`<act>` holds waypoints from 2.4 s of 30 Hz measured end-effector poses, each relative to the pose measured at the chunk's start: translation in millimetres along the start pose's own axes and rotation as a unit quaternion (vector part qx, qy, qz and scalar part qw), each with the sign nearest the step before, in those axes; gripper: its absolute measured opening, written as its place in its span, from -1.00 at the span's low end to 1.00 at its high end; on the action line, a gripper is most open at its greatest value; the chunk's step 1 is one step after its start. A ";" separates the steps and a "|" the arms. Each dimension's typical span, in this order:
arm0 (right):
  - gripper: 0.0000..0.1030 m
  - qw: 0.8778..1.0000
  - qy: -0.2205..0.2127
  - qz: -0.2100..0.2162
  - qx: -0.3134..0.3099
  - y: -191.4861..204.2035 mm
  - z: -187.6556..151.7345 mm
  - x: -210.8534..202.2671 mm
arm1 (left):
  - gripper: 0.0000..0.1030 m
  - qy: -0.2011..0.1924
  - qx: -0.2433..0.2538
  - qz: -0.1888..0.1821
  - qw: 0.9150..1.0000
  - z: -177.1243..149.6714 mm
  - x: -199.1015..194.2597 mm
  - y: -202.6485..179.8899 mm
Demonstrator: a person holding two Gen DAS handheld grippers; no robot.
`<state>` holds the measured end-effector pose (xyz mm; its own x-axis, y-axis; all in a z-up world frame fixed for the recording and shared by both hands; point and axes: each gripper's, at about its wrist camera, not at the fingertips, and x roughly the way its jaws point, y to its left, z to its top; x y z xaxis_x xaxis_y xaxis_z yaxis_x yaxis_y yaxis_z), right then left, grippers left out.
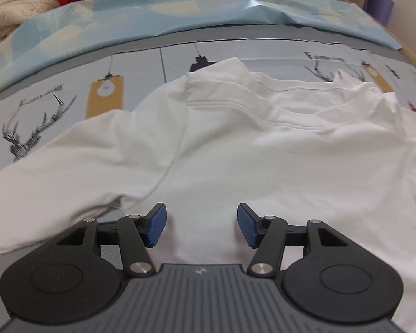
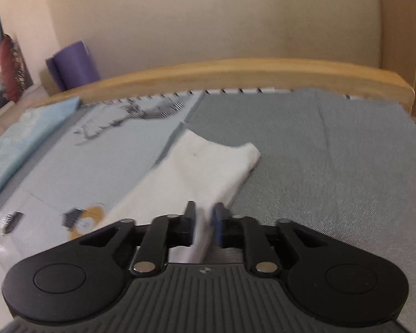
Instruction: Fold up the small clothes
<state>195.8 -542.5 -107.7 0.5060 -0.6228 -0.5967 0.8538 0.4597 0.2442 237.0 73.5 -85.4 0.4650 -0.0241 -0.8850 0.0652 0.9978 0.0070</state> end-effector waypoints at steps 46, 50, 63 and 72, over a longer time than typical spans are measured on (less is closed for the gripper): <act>-0.33 0.813 0.295 0.246 -0.438 -64.5 -172.6 -305.6 | -0.37 0.076 -0.128 0.000 0.989 -249.8 -117.1 16.2; -0.85 0.816 0.305 0.263 -0.414 -71.0 -159.8 -312.7 | -0.89 0.059 -0.105 -0.012 0.993 -248.2 -129.9 9.3; -0.89 0.872 0.288 0.308 -0.251 -118.3 -90.6 -328.9 | -0.90 0.031 -0.132 -0.037 0.990 -264.4 -165.2 21.6; -0.89 0.855 0.315 0.256 -0.322 -103.2 -124.9 -319.2 | -0.89 0.030 -0.119 -0.024 0.992 -260.3 -161.3 11.6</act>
<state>-69.1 -312.1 -37.9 0.4534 0.1367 -0.8808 0.1923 0.9499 0.2464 -67.1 104.9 -63.8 0.4128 -0.0745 -0.9078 -0.1272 0.9822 -0.1385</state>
